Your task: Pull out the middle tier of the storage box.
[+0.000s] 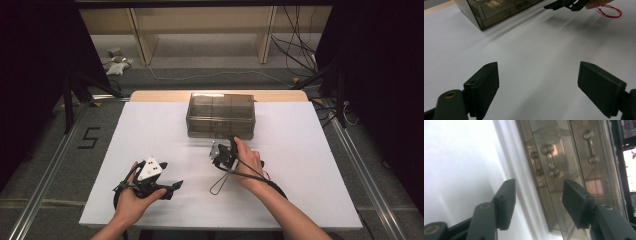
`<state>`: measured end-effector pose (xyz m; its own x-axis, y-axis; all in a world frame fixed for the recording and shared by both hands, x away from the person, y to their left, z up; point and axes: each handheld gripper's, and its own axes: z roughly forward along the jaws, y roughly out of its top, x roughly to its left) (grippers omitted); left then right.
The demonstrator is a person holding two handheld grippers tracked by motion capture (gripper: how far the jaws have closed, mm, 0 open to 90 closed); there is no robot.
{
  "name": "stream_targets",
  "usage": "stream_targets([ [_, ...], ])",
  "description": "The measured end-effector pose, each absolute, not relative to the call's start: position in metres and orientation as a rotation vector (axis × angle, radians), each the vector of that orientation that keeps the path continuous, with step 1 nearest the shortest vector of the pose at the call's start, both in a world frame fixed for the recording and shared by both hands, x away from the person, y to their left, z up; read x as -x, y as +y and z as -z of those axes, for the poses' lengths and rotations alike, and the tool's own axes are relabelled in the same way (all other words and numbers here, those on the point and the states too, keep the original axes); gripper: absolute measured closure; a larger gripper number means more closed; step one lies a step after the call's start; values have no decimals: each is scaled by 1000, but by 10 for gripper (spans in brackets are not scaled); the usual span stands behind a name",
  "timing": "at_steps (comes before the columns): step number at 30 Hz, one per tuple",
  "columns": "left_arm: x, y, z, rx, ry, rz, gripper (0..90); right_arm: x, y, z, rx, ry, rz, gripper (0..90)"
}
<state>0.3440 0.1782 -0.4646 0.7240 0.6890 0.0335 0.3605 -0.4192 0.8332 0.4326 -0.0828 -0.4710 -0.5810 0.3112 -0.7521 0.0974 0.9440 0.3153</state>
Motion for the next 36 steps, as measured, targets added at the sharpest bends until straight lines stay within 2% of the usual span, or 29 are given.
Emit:
stream_targets([
  [18, -344, 177, 466, -2044, 800, -467, 174, -464, -121, 439, -324, 2341, -317, 457],
  [21, -345, 177, 466, -2043, 802, -465, 174, -473, -125, 437, -338, 2397, -320, 515],
  [25, -344, 177, 466, -2044, 800, -464, 174, -480, -129, 435, -338, 2454, -317, 543],
  [30, -345, 177, 466, -2048, 798, -461, 174, -492, -134, 430, -314, 2527, -321, 653],
  [36, -345, 177, 466, -2044, 800, -461, 174, -501, -135, 426, -288, 2594, -293, 692],
])
